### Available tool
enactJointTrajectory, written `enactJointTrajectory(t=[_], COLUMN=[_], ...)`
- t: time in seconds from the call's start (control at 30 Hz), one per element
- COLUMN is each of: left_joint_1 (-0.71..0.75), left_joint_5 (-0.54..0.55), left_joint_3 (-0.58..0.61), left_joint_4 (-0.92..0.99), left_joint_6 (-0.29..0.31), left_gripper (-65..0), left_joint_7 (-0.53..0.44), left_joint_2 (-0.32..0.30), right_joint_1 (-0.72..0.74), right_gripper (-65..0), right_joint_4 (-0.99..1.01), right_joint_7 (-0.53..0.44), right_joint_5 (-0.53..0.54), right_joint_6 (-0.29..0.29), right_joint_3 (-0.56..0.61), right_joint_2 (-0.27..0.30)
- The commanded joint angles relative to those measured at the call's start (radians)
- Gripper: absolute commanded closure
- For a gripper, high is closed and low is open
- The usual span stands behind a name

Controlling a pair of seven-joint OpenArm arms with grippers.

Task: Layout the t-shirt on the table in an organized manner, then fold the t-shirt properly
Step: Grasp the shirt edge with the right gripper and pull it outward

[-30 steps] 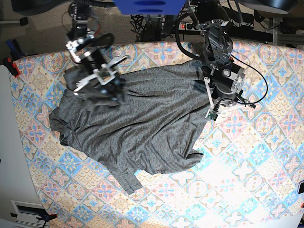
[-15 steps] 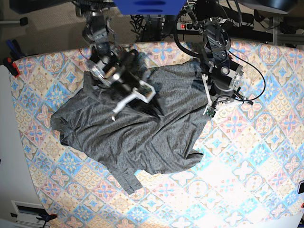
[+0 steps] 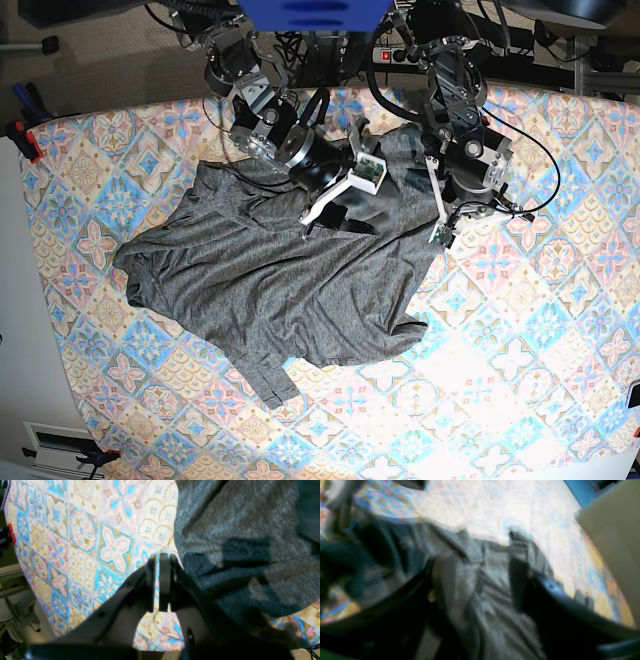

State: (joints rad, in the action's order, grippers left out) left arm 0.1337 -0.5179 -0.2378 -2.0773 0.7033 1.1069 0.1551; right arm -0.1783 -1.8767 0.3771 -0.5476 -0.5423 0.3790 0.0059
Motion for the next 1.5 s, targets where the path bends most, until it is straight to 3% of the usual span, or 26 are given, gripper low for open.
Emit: enactJointTrajectory(t=[0.0, 0.17, 0.37, 0.5, 0.63, 0.73, 0.93, 1.17, 1.33, 1.47], left_joint_1=[-0.012, -0.007, -0.007, -0.009, -0.006, -0.006, -0.006, -0.007, -0.007, -0.007], left_joint_5=[-0.002, -0.002, -0.002, -0.002, -0.009, -0.009, -0.011, -0.011, -0.011, -0.008], left_joint_3=[0.004, 0.004, 0.005, 0.027, 0.076, 0.104, 0.139, 0.139, 0.137, 0.137], left_joint_4=[-0.015, -0.015, -0.015, -0.015, -0.015, -0.015, -0.015, -0.015, -0.015, -0.015], left_joint_6=[-0.005, -0.005, -0.005, -0.005, -0.005, -0.005, -0.005, -0.005, -0.005, -0.005], left_gripper=[-2.8, -2.8, -2.8, -2.8, -2.8, -2.8, -2.8, -2.8, -2.8, -2.8], left_joint_7=[-0.011, -0.011, -0.011, -0.011, -0.009, -0.009, -0.006, -0.006, -0.009, -0.011], left_joint_2=[0.002, 0.002, 0.002, 0.002, 0.002, 0.002, 0.002, 0.002, 0.002, 0.002], right_joint_1=[0.010, 0.009, -0.060, -0.073, -0.062, -0.016, -0.005, -0.030, -0.025, -0.023], right_gripper=[-40.7, -43.8, -43.8, -43.8, -43.8, -43.8, -43.8, -43.8, -43.8, -43.8], right_joint_4=[-0.025, -0.030, -0.030, -0.028, -0.010, 0.015, 0.045, 0.134, 0.223, 0.305], right_joint_7=[-0.022, -0.023, -0.023, -0.019, -0.017, -0.017, -0.017, -0.016, 0.098, 0.128], right_joint_5=[0.014, 0.016, 0.051, 0.257, 0.544, 0.670, 0.714, 0.952, 1.095, 1.173], right_joint_6=[0.011, 0.012, 0.015, 0.015, 0.015, 0.015, 0.012, 0.012, 0.012, 0.012], right_joint_3=[-0.002, -0.094, -0.318, -0.582, -0.855, -0.974, -1.035, -1.035, -1.021, -1.021], right_joint_2=[-0.004, -0.008, -0.011, -0.011, -0.008, -0.005, -0.037, -0.059, -0.059, -0.059])
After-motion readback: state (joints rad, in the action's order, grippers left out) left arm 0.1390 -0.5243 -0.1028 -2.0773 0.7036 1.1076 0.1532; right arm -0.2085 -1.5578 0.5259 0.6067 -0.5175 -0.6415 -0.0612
